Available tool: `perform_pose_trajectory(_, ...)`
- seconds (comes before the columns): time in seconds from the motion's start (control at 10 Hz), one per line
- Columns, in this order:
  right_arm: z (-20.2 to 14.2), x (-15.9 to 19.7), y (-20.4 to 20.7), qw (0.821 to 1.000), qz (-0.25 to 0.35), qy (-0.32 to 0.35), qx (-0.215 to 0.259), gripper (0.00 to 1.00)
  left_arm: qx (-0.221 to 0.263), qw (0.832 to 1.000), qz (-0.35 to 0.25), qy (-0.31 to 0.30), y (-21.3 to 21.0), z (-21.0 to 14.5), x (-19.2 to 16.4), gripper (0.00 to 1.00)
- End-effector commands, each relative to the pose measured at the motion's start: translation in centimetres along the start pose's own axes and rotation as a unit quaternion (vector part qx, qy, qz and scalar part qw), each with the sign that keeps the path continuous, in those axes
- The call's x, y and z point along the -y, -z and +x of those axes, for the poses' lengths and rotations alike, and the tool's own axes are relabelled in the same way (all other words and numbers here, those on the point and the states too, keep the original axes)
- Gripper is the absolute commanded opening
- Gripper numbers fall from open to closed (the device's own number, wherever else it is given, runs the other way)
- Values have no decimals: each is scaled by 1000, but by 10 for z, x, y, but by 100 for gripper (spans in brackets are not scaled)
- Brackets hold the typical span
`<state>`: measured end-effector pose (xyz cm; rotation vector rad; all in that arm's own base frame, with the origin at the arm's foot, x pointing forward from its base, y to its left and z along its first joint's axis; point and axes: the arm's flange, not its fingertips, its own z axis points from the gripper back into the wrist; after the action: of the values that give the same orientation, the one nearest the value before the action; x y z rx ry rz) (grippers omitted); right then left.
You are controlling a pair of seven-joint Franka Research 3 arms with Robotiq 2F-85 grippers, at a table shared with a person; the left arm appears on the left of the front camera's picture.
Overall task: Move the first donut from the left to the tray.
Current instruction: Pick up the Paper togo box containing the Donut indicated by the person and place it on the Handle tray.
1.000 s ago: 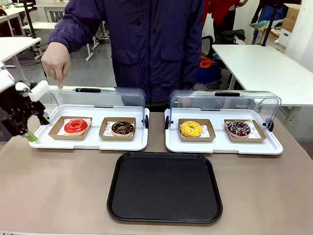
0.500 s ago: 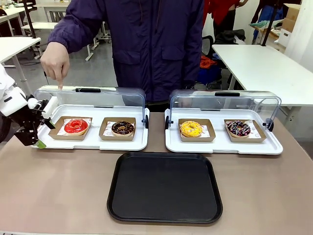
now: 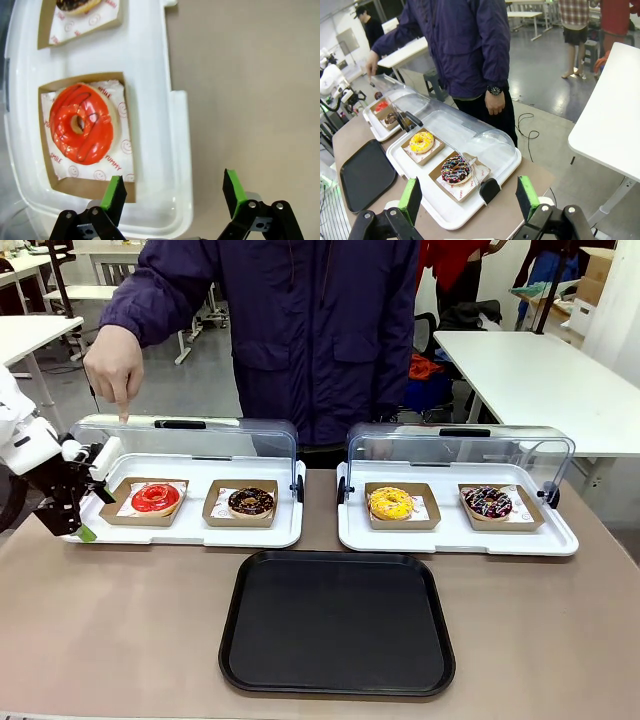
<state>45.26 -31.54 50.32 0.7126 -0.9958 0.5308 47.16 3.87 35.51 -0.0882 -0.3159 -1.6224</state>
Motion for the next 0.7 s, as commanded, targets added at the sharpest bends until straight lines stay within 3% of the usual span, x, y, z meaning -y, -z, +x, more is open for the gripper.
perform_pose_trajectory(0.0, 2, -1, 0, 1000, 0, -2, 1, 100, -32, 999, 13, 6, 13, -7, -25, 100)
perform_pose_trajectory(0.5, 2, -1, 0, 1000, 0, -2, 1, 100, -54, 998, 1, 10, 34, -14, -45, 100)
perform_pose_trajectory(0.6, 2, -1, 0, 1000, 0, -2, 1, 100, -58, 998, 3, 12, 35, -14, -45, 86)
